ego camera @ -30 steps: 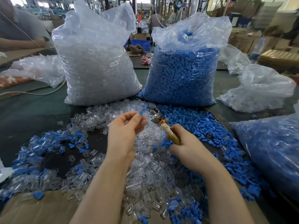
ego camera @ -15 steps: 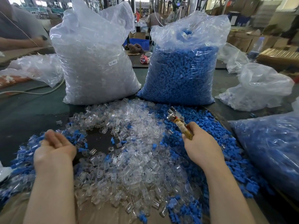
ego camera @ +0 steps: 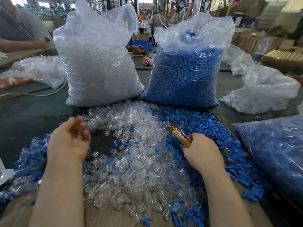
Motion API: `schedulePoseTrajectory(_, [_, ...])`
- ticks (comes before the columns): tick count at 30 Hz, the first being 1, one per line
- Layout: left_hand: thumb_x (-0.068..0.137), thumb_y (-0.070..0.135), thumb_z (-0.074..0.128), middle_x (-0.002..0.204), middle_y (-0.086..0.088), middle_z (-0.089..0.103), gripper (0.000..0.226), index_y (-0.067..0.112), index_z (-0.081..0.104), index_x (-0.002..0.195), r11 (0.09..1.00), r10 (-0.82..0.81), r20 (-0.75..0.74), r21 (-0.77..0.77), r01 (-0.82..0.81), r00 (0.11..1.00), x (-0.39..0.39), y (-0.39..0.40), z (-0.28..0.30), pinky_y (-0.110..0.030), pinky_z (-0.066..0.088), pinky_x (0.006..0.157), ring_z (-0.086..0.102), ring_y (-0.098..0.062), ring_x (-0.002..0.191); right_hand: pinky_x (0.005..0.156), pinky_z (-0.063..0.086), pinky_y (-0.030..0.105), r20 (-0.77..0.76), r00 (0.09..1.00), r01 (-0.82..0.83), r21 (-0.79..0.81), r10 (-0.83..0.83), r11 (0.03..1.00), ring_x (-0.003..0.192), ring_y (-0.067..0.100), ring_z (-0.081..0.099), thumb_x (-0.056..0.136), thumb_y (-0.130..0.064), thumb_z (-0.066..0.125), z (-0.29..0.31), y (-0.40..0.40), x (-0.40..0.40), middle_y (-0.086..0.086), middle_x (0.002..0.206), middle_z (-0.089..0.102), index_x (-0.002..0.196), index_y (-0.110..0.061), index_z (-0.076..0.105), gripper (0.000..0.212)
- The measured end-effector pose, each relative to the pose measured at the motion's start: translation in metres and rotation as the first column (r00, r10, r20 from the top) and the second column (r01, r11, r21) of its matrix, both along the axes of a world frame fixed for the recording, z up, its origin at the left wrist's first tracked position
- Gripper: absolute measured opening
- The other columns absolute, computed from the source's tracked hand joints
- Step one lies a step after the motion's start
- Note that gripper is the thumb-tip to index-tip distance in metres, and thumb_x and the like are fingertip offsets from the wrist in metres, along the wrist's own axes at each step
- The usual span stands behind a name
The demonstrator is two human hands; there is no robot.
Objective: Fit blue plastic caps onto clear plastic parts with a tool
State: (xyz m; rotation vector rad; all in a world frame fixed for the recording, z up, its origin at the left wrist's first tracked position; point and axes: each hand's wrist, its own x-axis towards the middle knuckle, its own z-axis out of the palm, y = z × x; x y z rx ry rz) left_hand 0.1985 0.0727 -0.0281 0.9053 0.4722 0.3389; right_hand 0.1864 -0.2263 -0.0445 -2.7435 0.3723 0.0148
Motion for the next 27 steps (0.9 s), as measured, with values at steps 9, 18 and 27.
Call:
schedulePoseTrajectory(9, [0.088,0.030,0.072,0.086,0.010,0.065,0.007,0.027,0.066,0.089,0.164,-0.058,-0.521,0.837,0.523,0.852,0.002,-0.048,-0.006,-0.028,0.041,0.064,0.058,-0.006,0.079,0.061,0.043,0.032,0.032,0.999,0.024,0.012,-0.024,1.000,0.076,0.023,0.058,0.089,-0.040,0.062,0.001,0.001,-0.002,-0.001,0.082,0.059,0.091,-0.023,0.051,0.020])
schedulePoseTrajectory(18, [0.092,0.028,0.065,0.121,-0.006,0.064,0.043,0.020,0.057,0.133,-0.035,0.010,-0.509,0.860,0.509,0.861,0.004,-0.066,-0.020,-0.038,0.052,0.090,0.062,-0.025,0.104,0.053,0.042,0.030,0.135,0.989,0.038,0.120,-0.054,0.992,0.066,0.015,0.055,0.088,-0.032,0.062,-0.001,0.001,-0.001,-0.005,0.076,0.058,0.082,-0.025,0.047,0.017])
schedulePoseTrajectory(27, [0.087,0.026,0.072,0.096,0.001,0.069,0.017,0.022,0.067,0.103,-0.028,0.088,-0.460,0.885,0.464,0.883,0.002,-0.065,-0.021,-0.032,0.051,0.081,0.062,-0.019,0.092,0.052,0.044,0.032,0.163,0.983,-0.021,0.575,-0.089,0.818,0.054,0.010,0.054,0.095,-0.020,0.057,0.000,0.005,0.002,-0.006,0.075,0.069,0.092,-0.029,0.066,0.013])
